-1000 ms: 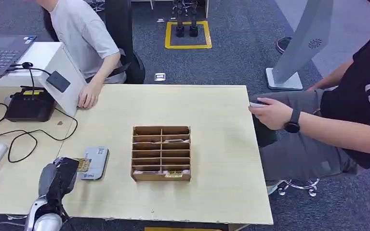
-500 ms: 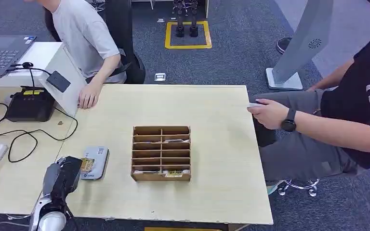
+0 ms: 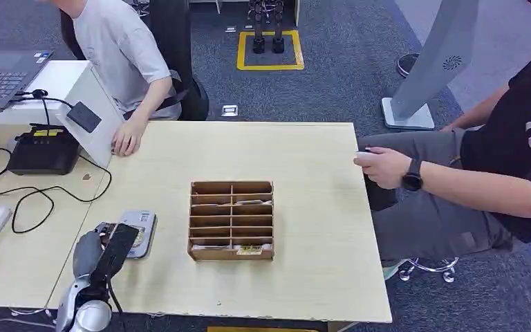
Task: Pass the card to the sensor for recognition and then transmit it.
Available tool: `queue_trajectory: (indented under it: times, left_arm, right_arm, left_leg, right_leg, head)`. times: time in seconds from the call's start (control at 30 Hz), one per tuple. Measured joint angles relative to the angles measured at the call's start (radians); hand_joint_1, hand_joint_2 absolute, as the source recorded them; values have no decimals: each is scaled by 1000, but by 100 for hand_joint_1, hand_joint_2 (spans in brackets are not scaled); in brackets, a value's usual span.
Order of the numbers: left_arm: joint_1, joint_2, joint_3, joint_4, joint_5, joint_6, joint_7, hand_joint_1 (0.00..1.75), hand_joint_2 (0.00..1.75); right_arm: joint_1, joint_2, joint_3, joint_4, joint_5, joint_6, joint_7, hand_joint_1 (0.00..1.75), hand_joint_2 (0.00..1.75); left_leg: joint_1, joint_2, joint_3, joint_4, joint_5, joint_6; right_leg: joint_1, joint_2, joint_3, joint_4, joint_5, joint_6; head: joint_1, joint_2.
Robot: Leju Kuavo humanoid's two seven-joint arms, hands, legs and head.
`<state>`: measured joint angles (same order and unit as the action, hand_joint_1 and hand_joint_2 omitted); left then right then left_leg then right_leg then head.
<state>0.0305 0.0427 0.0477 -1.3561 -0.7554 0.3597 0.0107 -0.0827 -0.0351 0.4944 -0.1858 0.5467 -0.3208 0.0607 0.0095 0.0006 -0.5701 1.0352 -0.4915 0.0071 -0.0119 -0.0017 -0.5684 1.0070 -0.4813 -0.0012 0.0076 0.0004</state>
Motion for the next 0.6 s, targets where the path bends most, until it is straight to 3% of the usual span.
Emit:
queue_trajectory:
  times: [0.6]
  left_arm:
    - [-19,0,-15,65,-82,20,30,175,175]
  right_arm:
    - [0,3,-4,-2,15,-5,-23,0,175]
  left_leg:
    - [0,0,0,0,0,0]
  right_leg:
    - [0,0,0,0,0,0]
  head:
    - [0,0]
